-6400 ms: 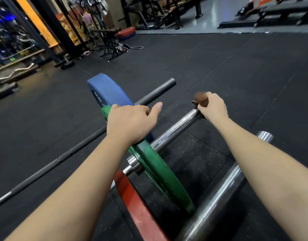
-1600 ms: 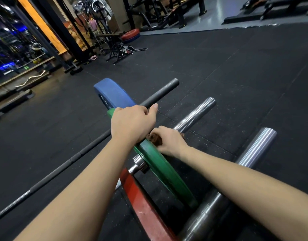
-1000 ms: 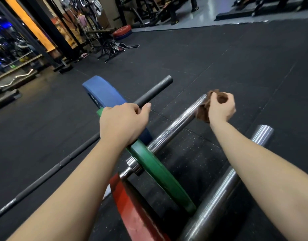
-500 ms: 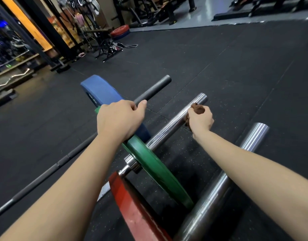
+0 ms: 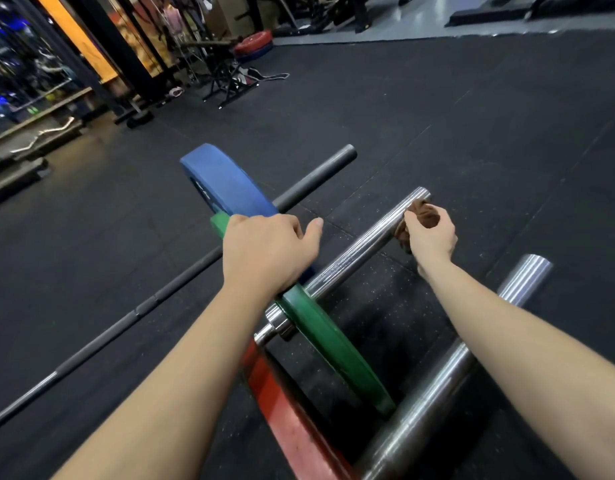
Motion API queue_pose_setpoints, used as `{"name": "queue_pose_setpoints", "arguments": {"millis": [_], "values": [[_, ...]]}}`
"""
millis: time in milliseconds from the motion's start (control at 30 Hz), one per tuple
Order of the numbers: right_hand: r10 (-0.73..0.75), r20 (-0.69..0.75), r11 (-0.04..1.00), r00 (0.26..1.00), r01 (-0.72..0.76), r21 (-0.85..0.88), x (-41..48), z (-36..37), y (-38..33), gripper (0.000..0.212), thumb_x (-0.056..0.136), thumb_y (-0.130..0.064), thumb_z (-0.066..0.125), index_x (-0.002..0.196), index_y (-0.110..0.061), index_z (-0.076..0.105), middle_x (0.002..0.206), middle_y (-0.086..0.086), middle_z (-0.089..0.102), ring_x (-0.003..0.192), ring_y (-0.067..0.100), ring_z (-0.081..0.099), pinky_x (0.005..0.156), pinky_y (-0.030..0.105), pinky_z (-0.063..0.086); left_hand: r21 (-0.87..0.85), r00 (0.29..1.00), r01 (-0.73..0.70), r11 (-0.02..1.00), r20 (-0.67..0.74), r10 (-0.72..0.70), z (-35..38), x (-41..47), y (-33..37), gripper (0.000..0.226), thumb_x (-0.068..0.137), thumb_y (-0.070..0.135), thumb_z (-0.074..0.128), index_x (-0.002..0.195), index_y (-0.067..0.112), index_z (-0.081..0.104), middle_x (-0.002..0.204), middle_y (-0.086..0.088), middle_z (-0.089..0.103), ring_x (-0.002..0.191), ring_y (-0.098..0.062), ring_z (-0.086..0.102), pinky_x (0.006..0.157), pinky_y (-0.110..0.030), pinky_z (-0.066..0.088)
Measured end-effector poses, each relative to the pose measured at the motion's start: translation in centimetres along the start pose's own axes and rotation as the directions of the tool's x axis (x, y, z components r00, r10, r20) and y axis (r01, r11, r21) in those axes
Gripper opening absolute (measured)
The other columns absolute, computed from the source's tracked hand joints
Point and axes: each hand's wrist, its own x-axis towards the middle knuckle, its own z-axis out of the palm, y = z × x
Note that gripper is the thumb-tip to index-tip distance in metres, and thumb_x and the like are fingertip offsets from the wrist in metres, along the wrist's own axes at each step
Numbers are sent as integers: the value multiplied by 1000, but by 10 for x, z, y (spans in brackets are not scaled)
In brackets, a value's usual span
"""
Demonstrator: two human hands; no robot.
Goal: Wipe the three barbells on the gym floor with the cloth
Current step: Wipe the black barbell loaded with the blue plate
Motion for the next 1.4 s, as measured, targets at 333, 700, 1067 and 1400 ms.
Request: {"name": "queue_pose_setpoints", "arguments": {"millis": [333, 700, 1067, 1400], "values": [[-64, 7, 996, 998, 64, -67, -13, 8, 3, 23, 92, -30, 69, 114, -27, 62, 104, -9, 61, 89, -3, 53, 68, 4, 38, -6, 1000, -24, 1000, 6, 24, 4, 0, 1, 64, 102, 62, 28, 65, 19, 58, 55, 4, 57, 61, -17, 50, 84, -36, 32], [52, 0, 994, 999, -52, 92, -11, 14, 8, 26, 89, -27, 73, 110, -32, 59, 100, -13, 56, 88, 4, 59, 69, 21, 49, -26, 1000, 3, 1000, -23, -4, 2, 0, 4, 62, 104, 58, 31, 72, 17, 66, 56, 2, 58, 58, -10, 45, 81, -34, 26], [-32, -116, 999, 993, 36, 29, 10, 10, -2, 31, 90, -32, 70, 120, -29, 61, 115, -5, 61, 102, 14, 60, 88, 30, 52, -22, 999, 24, 999, -33, -25, 3, 0, 4, 61, 103, 56, 33, 75, 15, 68, 60, -1, 63, 58, -11, 47, 78, -33, 26], [63, 117, 990, 991, -47, -135, -63, 27, 19, 35, 90, -35, 68, 113, -23, 44, 100, -1, 61, 81, 12, 60, 66, 29, 48, -55, 999, 27, 998, -25, -28, 0, 2, 2, 61, 103, 54, 34, 74, 13, 68, 62, -2, 65, 65, -18, 56, 84, -35, 36]]}}
